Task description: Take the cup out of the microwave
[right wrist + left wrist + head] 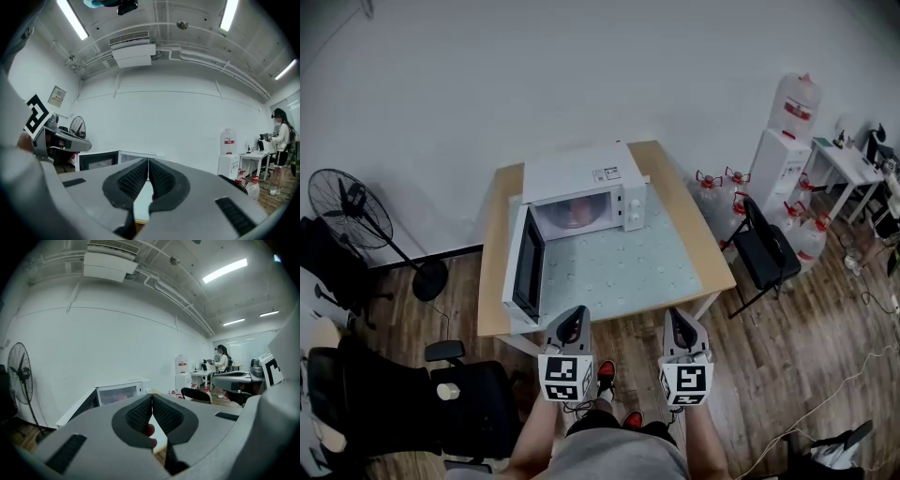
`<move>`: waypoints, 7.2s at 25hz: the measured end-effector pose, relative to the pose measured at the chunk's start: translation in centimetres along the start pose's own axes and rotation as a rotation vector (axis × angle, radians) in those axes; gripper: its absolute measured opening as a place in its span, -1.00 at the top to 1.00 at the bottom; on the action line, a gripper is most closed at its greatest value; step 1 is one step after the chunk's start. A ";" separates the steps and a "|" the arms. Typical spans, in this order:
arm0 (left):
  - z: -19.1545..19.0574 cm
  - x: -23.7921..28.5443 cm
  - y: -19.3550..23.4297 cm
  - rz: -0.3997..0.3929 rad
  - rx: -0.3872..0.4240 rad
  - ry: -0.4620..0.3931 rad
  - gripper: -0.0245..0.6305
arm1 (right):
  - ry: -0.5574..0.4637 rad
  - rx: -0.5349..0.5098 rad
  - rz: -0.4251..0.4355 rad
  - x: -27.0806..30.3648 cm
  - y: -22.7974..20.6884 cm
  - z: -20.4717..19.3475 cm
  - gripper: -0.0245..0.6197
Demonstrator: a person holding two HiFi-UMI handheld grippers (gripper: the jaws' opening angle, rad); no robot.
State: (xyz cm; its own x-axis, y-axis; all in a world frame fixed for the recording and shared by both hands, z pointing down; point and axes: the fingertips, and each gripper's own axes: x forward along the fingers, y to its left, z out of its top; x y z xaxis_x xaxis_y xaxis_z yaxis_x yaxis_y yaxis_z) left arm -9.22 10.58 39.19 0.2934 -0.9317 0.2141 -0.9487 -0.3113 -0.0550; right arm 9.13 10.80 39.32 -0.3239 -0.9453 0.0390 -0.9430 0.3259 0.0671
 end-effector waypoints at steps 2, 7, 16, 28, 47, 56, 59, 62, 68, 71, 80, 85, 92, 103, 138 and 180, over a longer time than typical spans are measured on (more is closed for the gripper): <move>-0.1 0.7 0.8 0.013 -0.003 0.007 0.85 | 0.001 0.004 0.013 1.1 0.1 -0.2 0.86; 0.0 3.4 3.3 0.046 -0.009 0.023 0.85 | 0.009 0.012 0.038 5.4 -0.1 -0.4 0.86; -1.1 9.7 7.5 0.083 -0.031 0.083 0.85 | 0.044 0.026 0.104 14.1 0.1 -1.9 0.86; -2.7 16.3 13.9 0.131 -0.075 0.131 0.85 | 0.094 0.028 0.204 24.9 3.5 -3.6 0.86; -9.4 26.7 21.7 0.167 -0.126 0.220 0.85 | 0.175 0.031 0.269 38.5 7.0 -10.6 0.86; -11.6 29.7 23.3 0.153 -0.157 0.258 0.85 | 0.233 0.041 0.286 41.8 8.0 -13.7 0.86; -12.1 30.6 23.6 0.147 -0.167 0.264 0.85 | 0.244 0.048 0.287 43.1 8.2 -14.3 0.86; -12.4 31.1 24.0 0.143 -0.171 0.267 0.85 | 0.247 0.054 0.289 44.3 8.5 -14.7 0.86; -12.7 31.5 24.3 0.142 -0.179 0.274 0.85 | 0.248 0.076 0.312 46.1 9.3 -15.2 0.73; -12.9 31.7 24.5 0.140 -0.183 0.273 0.85 | 0.251 0.084 0.328 47.1 9.8 -15.4 0.48; -13.1 32.1 25.0 0.132 -0.223 0.276 0.85 | 0.277 0.090 0.366 50.8 11.2 -16.4 -0.10; -13.4 32.3 25.2 0.132 -0.223 0.282 0.85 | 0.272 0.070 0.351 52.5 11.2 -16.8 -0.14; -13.8 32.3 25.7 0.139 -0.250 0.290 0.85 | 0.267 0.057 0.361 53.9 11.7 -16.9 -0.15; -13.5 32.2 25.6 0.139 -0.227 0.290 0.85 | 0.238 0.047 0.363 53.6 11.4 -16.2 -0.10; -8.4 27.7 18.2 0.046 -0.130 0.200 0.85 | 0.111 0.077 0.213 40.8 4.8 -9.4 -0.09; -6.2 32.7 -3.0 -0.355 0.037 0.178 0.85 | 0.132 0.094 -0.262 23.1 -13.6 -13.0 -0.09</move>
State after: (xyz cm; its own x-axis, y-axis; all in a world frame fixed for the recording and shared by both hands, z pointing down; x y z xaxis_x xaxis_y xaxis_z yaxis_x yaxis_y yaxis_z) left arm 2.46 -17.82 52.35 0.5745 -0.7189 0.3913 -0.7860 -0.6179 0.0188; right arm 15.43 -15.31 52.30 -0.0614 -0.9849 0.1618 -0.9981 0.0623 0.0001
